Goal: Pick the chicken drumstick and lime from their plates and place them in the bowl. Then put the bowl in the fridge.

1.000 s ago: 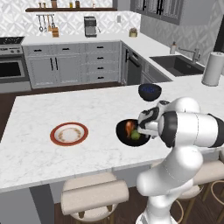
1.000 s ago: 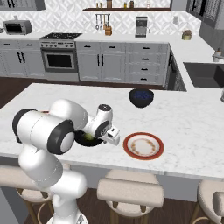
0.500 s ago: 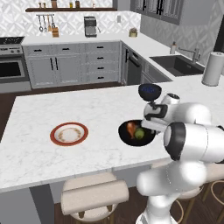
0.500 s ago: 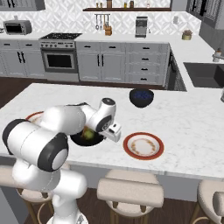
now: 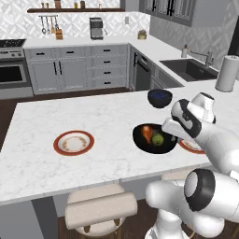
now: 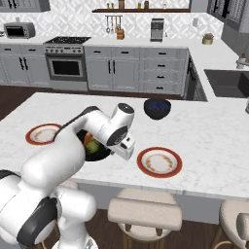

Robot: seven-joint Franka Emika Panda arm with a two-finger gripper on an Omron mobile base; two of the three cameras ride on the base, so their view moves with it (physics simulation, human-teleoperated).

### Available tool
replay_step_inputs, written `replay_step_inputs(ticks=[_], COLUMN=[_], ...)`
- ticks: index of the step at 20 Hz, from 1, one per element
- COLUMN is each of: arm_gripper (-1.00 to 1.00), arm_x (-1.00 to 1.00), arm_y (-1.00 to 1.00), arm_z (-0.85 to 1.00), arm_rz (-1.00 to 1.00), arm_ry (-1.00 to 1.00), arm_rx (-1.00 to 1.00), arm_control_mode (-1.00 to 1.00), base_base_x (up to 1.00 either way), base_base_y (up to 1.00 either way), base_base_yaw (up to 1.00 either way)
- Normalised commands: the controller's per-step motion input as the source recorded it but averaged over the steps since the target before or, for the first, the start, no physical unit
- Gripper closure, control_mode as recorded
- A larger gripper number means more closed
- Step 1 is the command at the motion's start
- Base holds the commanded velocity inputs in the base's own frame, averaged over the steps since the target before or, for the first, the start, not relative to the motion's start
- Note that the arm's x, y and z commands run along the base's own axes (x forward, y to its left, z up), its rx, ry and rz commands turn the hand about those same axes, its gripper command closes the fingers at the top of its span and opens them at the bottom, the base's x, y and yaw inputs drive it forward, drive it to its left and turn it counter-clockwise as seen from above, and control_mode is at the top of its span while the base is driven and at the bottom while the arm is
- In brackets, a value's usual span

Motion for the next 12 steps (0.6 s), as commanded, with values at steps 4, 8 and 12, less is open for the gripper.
replay_step_inputs(ticks=[4, 8, 12], arm_gripper=[1.0, 1.0, 1.0], arm_x=[-0.93, -0.98, -0.79], arm_y=[0.0, -0.01, -0.07], arm_z=[0.3, 0.18, 0.32], arm_rz=[0.0, 0.0, 0.0], arm_ry=[0.0, 0.0, 0.0], arm_rx=[0.02, 0.0, 0.03], arm_control_mode=[-1.0, -1.0, -1.0], base_base_x=[0.0, 0.0, 0.0], base_base_y=[0.0, 0.0, 0.0], base_base_yaw=[0.0, 0.0, 0.0])
